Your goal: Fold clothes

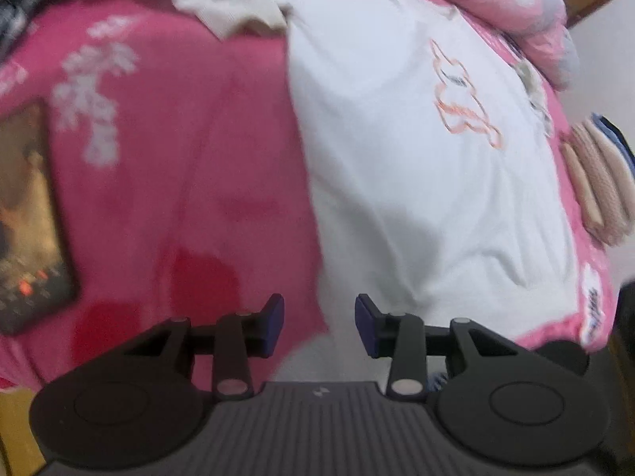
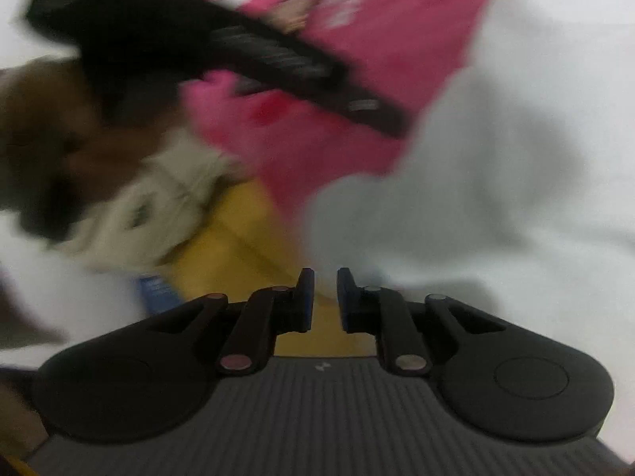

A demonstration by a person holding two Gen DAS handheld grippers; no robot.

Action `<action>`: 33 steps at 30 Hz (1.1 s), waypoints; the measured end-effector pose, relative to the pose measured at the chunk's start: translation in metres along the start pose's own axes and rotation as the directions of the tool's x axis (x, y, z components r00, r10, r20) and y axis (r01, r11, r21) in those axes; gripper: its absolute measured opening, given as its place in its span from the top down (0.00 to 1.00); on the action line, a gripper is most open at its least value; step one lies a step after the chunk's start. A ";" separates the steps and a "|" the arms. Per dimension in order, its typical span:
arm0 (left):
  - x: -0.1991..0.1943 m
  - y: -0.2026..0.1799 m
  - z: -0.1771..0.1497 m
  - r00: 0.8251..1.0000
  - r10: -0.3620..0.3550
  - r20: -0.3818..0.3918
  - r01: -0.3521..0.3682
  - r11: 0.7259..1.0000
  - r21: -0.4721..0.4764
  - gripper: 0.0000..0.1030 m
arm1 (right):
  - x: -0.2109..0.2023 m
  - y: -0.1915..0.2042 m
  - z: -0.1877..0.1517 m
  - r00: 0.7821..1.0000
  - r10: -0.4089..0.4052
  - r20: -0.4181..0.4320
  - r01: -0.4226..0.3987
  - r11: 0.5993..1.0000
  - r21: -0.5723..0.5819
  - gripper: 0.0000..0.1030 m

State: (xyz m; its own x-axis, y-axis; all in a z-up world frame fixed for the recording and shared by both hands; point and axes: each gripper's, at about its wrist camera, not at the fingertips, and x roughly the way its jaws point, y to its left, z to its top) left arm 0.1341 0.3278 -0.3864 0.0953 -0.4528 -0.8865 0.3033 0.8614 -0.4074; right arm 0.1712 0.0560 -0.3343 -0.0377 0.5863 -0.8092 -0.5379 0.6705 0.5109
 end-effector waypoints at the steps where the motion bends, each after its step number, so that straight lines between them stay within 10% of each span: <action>1: 0.003 -0.003 -0.002 1.000 -0.018 -0.015 0.018 1.000 0.010 0.62 | -0.007 -0.007 -0.001 1.000 -0.014 0.009 0.014 1.000 0.026 0.88; 11: 0.026 -0.017 -0.021 0.998 -0.032 -0.057 0.032 0.999 -0.016 0.64 | -0.073 -0.100 -0.004 0.968 -0.240 0.074 0.206 0.927 0.314 0.88; 15: 0.027 -0.011 -0.024 0.999 -0.036 -0.025 0.033 0.993 -0.116 0.71 | -0.054 -0.101 -0.009 0.968 -0.242 0.067 0.210 0.925 0.317 0.87; 18: 0.023 -0.013 -0.025 1.000 -0.018 0.015 0.020 0.991 -0.133 0.96 | -0.049 -0.098 -0.008 0.971 -0.231 0.058 0.201 0.925 0.322 0.87; 25: -0.021 -0.011 -0.032 0.992 -0.087 0.087 0.109 0.950 -0.293 0.97 | -0.062 -0.107 -0.007 0.965 -0.256 0.057 0.224 0.918 0.328 0.87; 33: 0.023 0.021 -0.043 0.998 -0.067 0.005 0.063 0.918 -0.390 0.97 | -0.058 -0.112 0.011 0.958 -0.278 0.075 0.250 0.932 0.264 0.87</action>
State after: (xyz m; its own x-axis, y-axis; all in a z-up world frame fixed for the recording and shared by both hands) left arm 0.1021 0.3452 -0.4252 0.0793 -0.5104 -0.8563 -0.0856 0.8523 -0.5159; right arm 0.2432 -0.0485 -0.3414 0.1770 0.4092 -0.8951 -0.2883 0.8912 0.3504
